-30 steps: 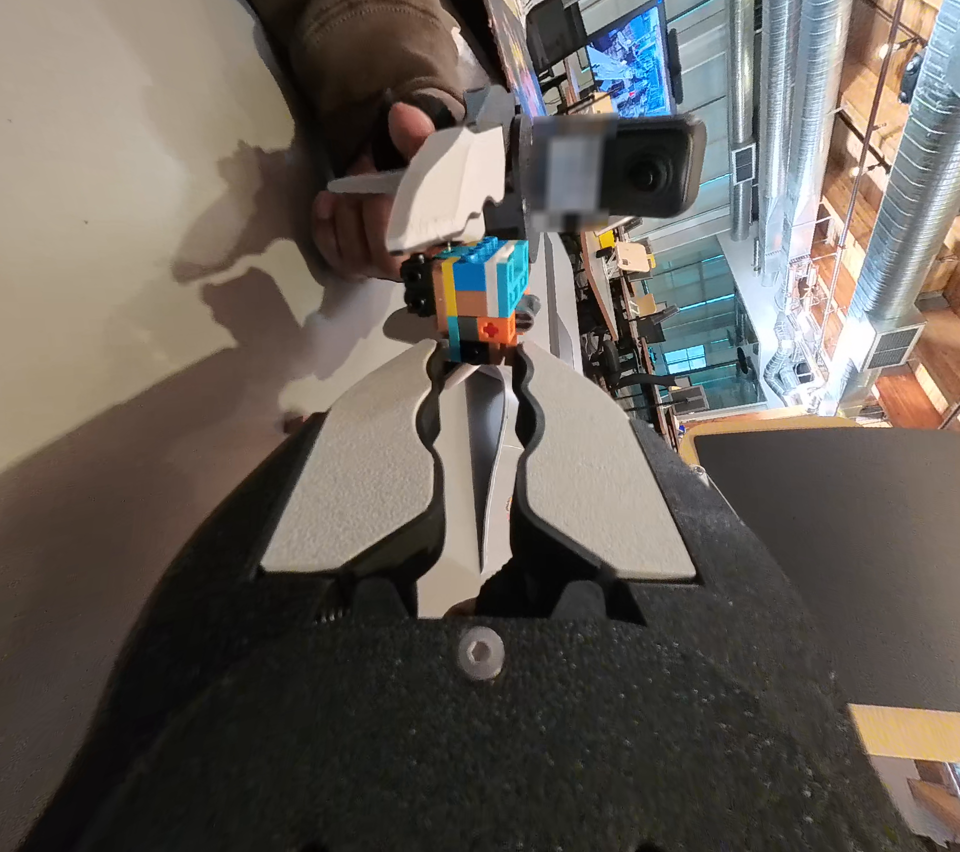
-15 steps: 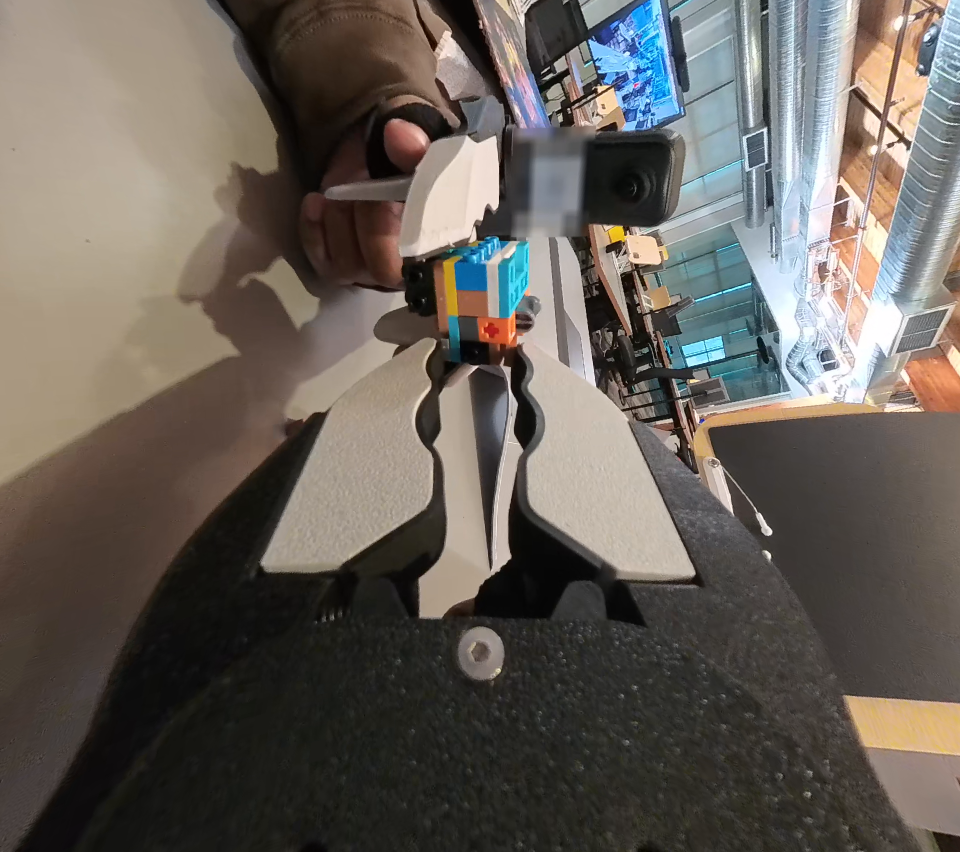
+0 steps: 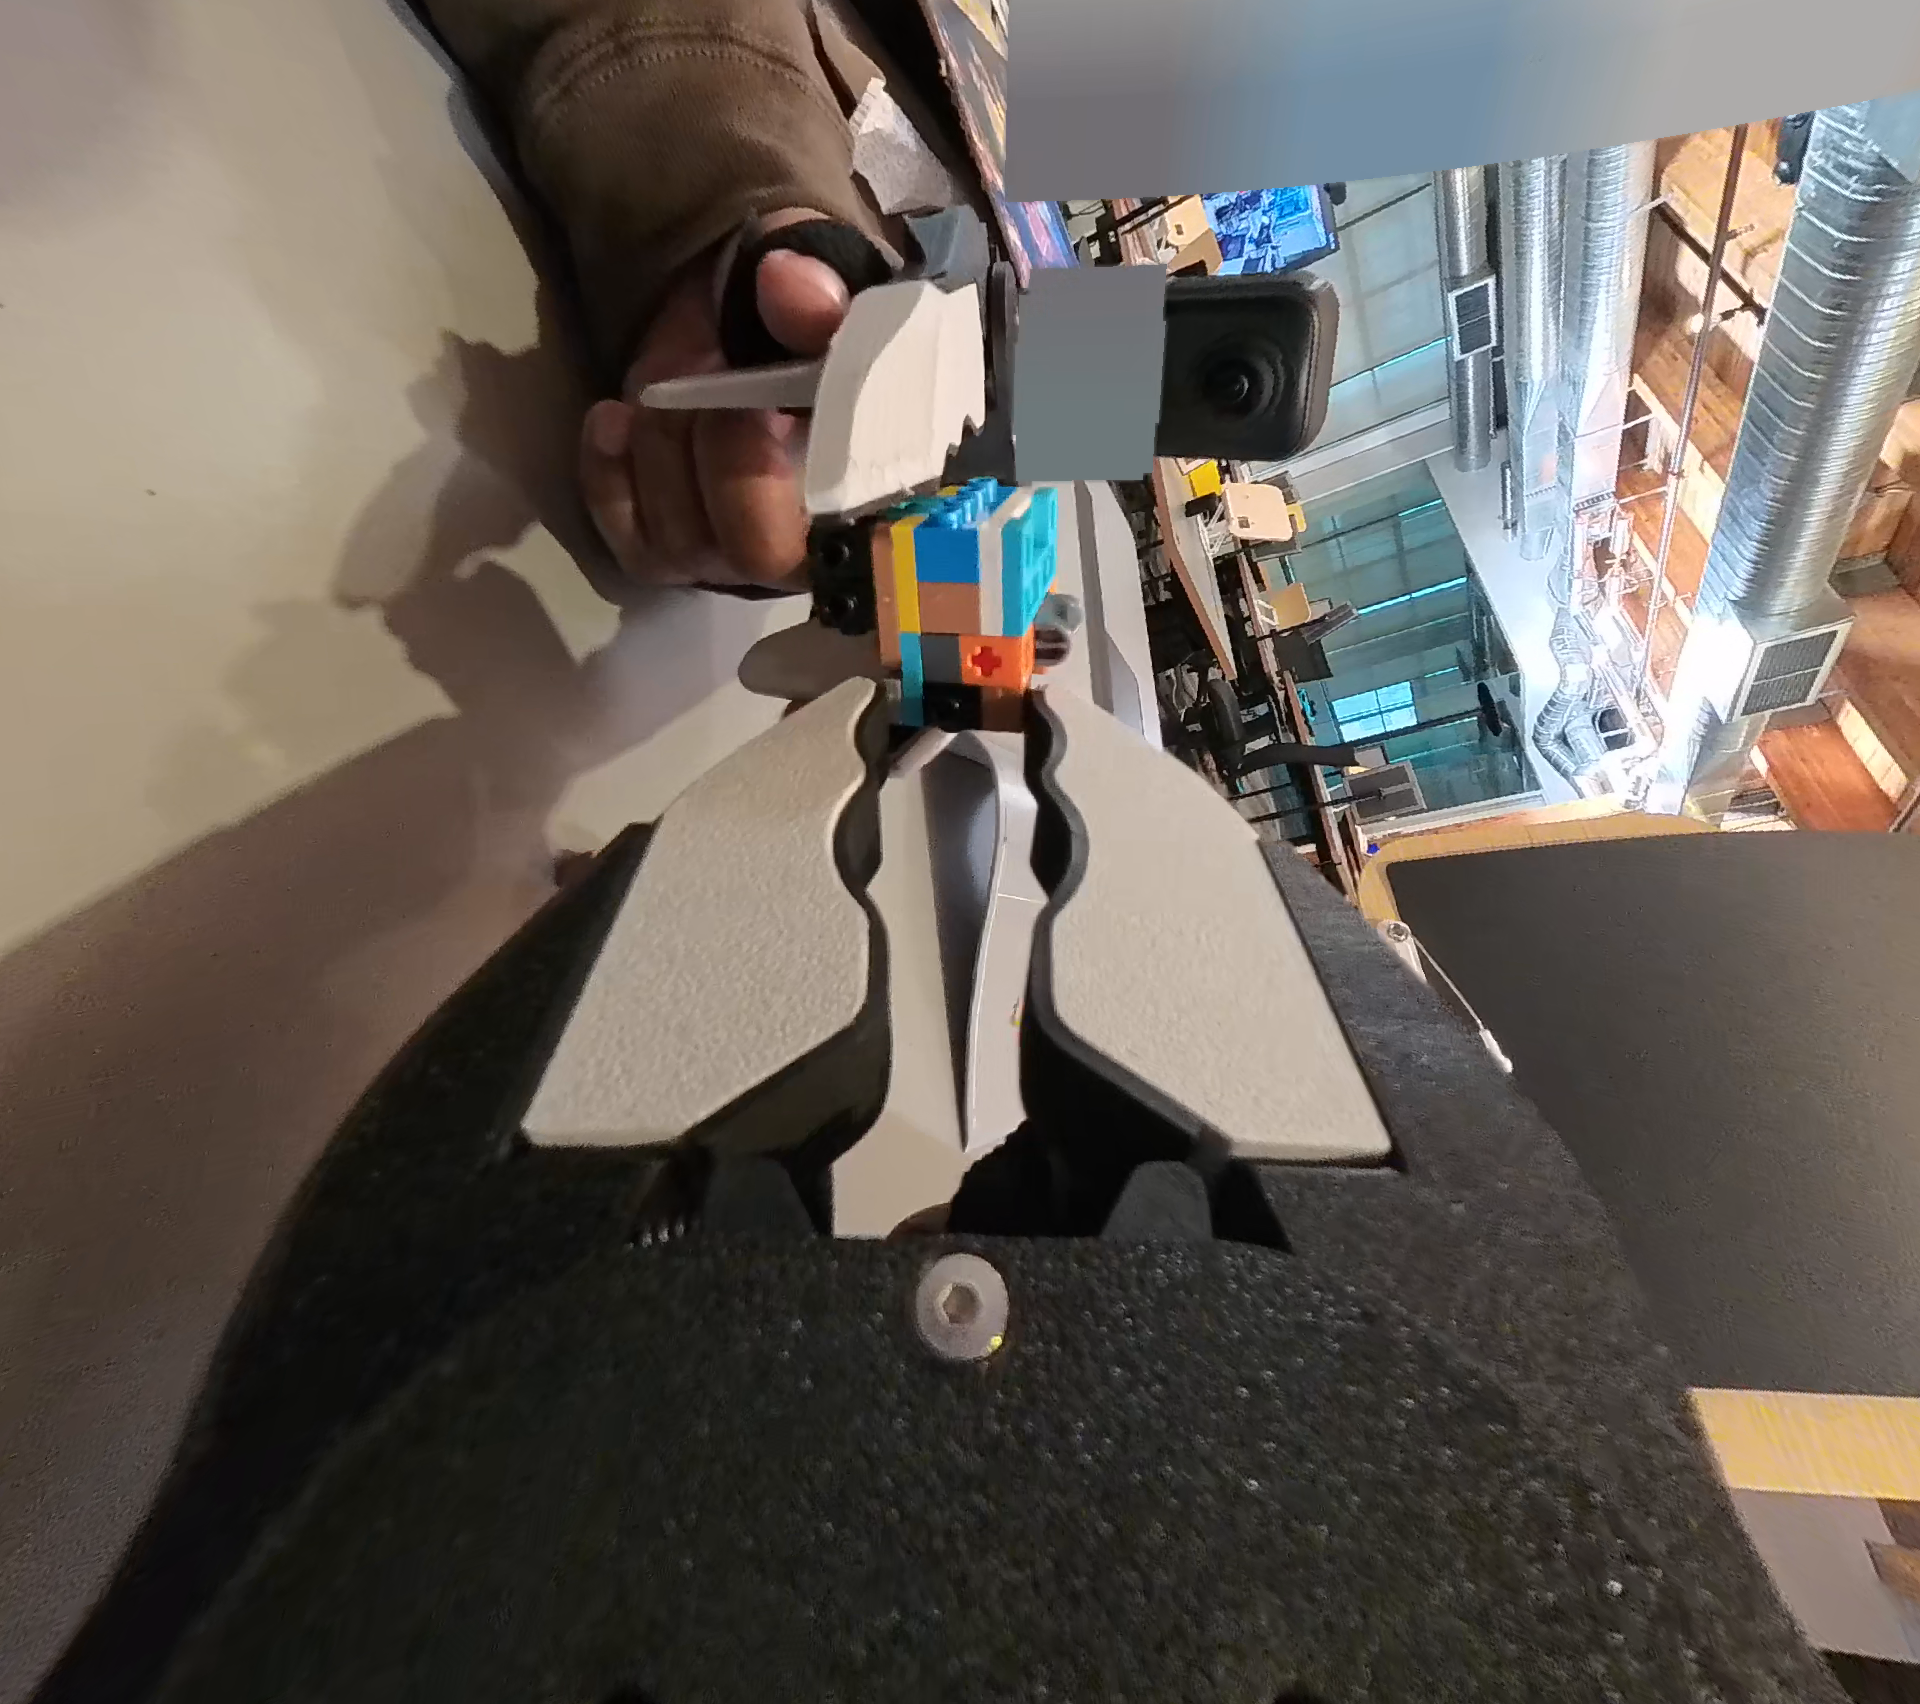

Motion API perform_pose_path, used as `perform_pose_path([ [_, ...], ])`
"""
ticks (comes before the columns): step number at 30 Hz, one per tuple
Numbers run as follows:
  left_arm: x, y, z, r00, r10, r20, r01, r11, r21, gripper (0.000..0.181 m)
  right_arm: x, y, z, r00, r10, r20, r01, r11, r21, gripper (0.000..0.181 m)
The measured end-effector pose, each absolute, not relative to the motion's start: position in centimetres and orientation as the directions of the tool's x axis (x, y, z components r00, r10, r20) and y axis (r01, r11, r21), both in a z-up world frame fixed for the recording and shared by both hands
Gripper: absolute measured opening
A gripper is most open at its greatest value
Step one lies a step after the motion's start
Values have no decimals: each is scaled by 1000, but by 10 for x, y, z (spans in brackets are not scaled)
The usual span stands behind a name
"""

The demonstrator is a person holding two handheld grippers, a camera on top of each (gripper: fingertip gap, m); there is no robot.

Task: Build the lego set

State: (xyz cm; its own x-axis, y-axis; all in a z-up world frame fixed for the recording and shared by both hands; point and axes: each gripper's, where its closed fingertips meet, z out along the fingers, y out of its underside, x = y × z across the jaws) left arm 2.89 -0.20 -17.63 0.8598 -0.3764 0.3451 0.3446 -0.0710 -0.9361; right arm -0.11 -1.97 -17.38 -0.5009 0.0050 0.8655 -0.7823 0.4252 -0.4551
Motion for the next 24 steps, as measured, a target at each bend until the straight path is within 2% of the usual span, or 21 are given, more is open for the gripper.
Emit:
perform_pose_path([
  [14,22,-2,-172,878,-344,334,348,-21,-937,42,-9,-18,-171,-446,41,894,-782,467,-412,25],
  [20,1,2,-187,943,-168,288,273,-111,-956,58,-28,-8,-186,-463,10,886,-714,588,-380,25],
  [24,-20,2,-189,966,-1,258,256,-148,-955,58,-40,-1,-192,-488,11,873,-660,649,-377,25],
])
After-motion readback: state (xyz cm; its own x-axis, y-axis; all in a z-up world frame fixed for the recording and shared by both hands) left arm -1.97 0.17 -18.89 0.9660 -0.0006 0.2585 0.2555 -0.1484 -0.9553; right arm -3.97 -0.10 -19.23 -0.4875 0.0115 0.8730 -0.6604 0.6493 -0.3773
